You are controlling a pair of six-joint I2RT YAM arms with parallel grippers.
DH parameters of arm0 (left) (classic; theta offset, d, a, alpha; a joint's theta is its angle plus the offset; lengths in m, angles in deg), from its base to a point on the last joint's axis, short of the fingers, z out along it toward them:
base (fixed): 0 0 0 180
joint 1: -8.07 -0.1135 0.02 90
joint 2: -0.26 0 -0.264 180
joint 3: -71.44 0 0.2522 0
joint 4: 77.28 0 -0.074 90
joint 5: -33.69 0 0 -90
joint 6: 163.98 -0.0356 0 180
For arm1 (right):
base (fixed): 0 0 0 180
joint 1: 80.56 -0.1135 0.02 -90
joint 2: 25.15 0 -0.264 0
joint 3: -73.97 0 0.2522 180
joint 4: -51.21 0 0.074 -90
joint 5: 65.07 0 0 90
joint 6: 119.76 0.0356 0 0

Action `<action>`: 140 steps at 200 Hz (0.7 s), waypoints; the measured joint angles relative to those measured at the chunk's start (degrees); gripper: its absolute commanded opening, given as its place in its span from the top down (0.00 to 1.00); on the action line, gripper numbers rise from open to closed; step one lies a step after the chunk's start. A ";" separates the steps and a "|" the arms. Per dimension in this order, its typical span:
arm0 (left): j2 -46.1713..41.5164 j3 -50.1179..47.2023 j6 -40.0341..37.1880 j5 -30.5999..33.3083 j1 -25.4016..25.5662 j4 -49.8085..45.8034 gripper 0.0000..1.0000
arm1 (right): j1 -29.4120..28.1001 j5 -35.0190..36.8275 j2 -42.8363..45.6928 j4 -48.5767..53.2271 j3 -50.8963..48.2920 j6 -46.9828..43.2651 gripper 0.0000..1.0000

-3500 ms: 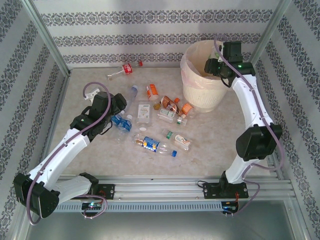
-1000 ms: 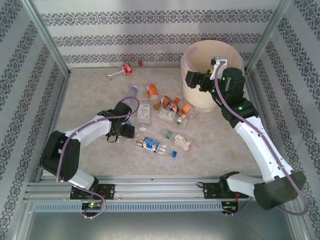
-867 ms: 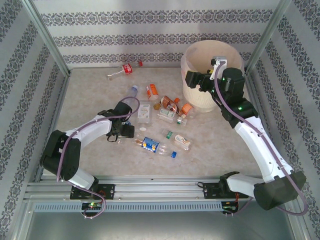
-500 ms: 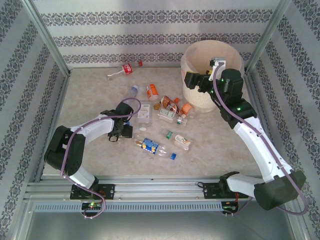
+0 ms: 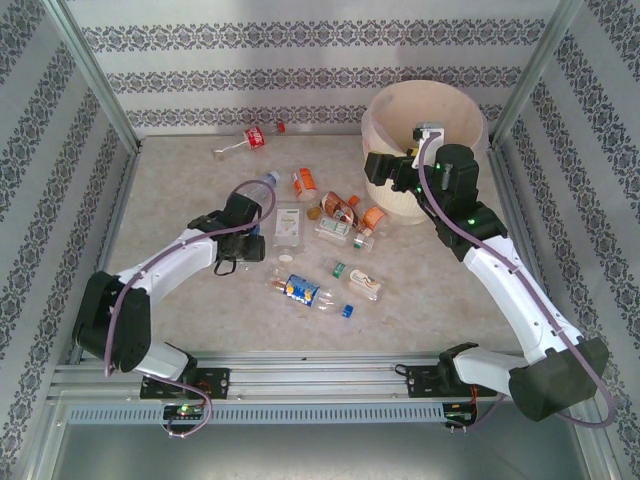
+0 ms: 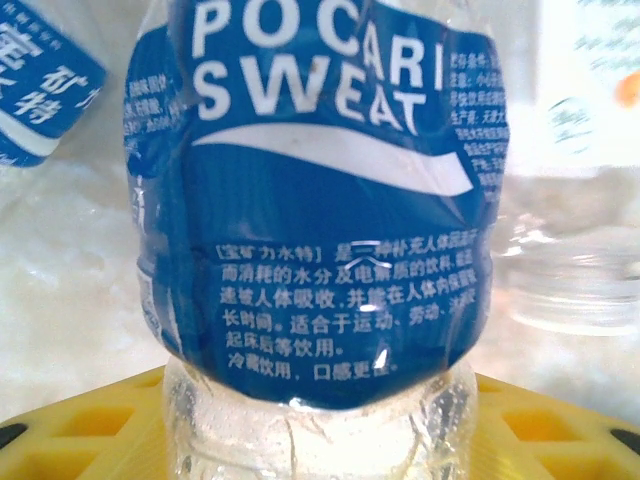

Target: Put the plastic bottles in the bin

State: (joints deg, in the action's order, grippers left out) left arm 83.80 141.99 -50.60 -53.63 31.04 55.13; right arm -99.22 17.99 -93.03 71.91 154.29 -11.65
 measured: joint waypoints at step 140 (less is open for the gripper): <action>-8.72 2.27 4.68 -33.05 3.08 27.10 0.54 | -1.86 -9.05 -3.37 -4.09 -0.66 19.78 0.02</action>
State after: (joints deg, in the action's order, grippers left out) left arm 75.08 144.27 -45.92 -86.68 34.12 82.24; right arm -101.08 8.94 -96.40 67.83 153.64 8.13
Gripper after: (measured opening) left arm 0.532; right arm 0.978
